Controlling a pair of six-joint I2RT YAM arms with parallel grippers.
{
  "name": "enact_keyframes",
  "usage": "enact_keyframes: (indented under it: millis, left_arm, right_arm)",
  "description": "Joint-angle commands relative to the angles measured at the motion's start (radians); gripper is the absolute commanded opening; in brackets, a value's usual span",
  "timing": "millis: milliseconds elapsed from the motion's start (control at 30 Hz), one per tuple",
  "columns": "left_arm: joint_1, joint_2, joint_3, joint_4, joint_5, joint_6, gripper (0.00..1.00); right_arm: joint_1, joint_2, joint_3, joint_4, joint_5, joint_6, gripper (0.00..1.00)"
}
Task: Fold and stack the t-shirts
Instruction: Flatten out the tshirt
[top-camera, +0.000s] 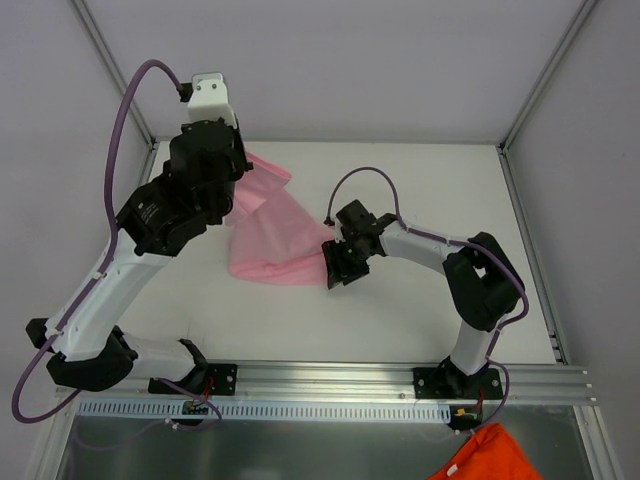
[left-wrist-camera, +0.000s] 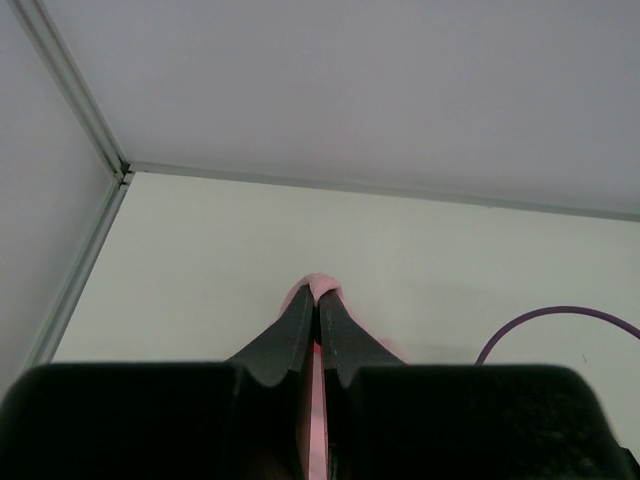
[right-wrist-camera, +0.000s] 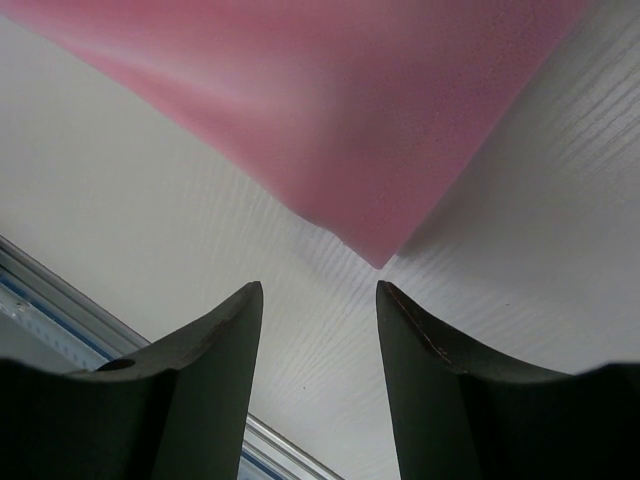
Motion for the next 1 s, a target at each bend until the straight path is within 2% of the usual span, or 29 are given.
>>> enact_keyframes:
  millis: [0,733,833,867,967]
  left_arm:
    - [0.004,-0.035,0.035,0.016,-0.020,0.028,0.00]
    - [0.004,-0.031,0.081,-0.045,-0.023,0.020,0.00]
    - [0.004,-0.031,0.083,-0.048,-0.026,0.018,0.00]
    - [0.004,-0.029,0.081,-0.050,-0.027,0.020,0.00]
    - [0.004,-0.027,0.078,-0.053,-0.027,0.014,0.00]
  right_arm:
    - [0.007,0.001,0.025,0.025,0.021,-0.020,0.53]
    - [0.004,0.088,0.091,0.040,0.078,-0.096,0.53]
    - [0.004,0.087,0.089,0.043,0.075,-0.092,0.47]
    - [0.003,0.085,0.088,0.045,0.073,-0.090,0.39]
    - [0.001,0.087,0.086,0.043,0.064,-0.082,0.28]
